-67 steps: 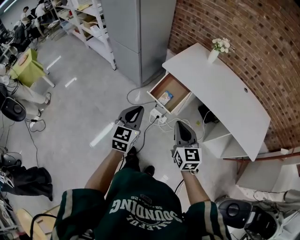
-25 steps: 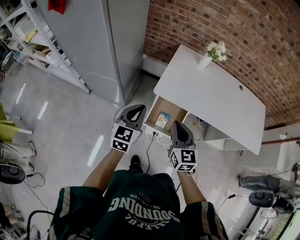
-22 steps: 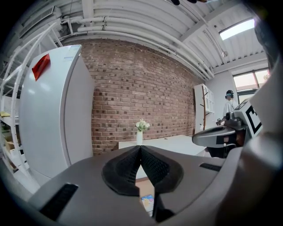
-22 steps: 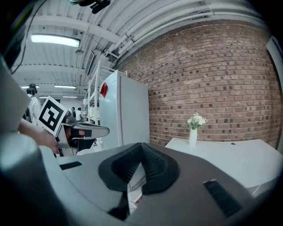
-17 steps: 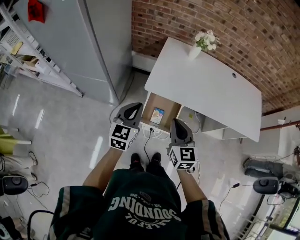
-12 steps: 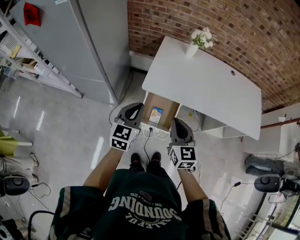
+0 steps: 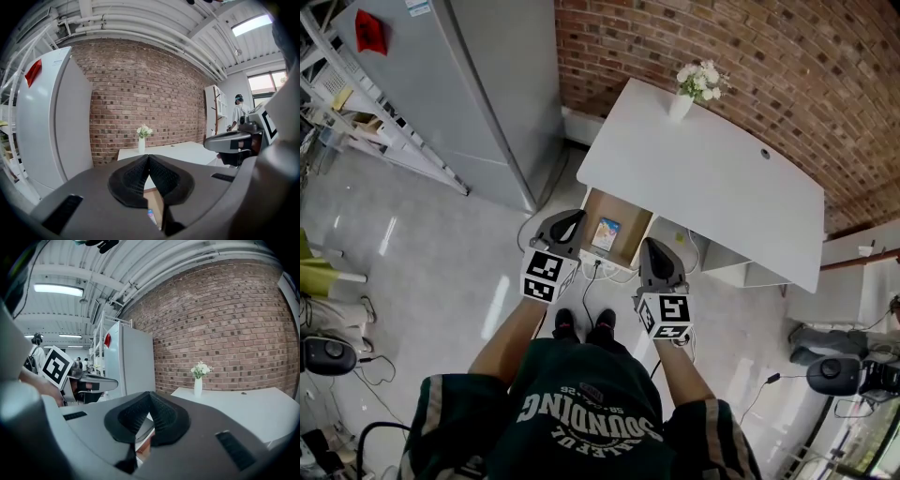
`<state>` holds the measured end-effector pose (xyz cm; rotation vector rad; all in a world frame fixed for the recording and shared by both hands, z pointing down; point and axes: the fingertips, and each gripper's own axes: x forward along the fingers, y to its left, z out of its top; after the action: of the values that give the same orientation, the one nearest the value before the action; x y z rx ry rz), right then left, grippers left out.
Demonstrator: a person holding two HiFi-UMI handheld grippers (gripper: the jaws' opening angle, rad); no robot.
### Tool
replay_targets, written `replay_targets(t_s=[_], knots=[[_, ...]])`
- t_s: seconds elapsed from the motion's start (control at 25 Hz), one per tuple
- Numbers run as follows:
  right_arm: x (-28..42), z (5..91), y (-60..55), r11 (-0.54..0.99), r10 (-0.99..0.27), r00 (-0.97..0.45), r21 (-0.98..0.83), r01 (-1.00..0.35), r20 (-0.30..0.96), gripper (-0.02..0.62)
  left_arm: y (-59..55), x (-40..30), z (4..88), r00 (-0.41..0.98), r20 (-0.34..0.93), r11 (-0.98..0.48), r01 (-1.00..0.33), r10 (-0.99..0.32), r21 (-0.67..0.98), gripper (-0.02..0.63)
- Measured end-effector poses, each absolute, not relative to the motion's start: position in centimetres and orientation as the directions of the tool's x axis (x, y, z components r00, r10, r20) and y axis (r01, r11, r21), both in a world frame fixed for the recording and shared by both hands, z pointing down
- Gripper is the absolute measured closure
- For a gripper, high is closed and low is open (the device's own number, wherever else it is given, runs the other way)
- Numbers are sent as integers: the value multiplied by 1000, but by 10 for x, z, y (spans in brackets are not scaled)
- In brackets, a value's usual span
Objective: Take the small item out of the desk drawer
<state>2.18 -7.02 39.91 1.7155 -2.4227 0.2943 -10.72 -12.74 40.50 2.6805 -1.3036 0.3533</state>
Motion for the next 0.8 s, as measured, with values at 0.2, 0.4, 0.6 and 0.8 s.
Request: replay_targets(t_s=[0.2, 0.4, 0.6, 0.8], knots=[[40, 397, -68, 359, -903, -368, -81, -930, 223, 571, -124, -86, 402, 591, 265, -607, -795, -762, 27, 589], [52, 406, -72, 393, -887, -405, -98, -914, 223, 571, -121, -72, 406, 575, 280, -596, -803, -769, 15, 589], [59, 418, -75, 402, -877, -419, -120, -908, 236, 572, -124, -63, 418, 573, 301, -598, -801, -762, 11, 589], [64, 429, -87, 400, -872, -418, -120, -909, 256, 571, -134, -53, 436, 586, 327, -613, -790, -742, 25, 588]])
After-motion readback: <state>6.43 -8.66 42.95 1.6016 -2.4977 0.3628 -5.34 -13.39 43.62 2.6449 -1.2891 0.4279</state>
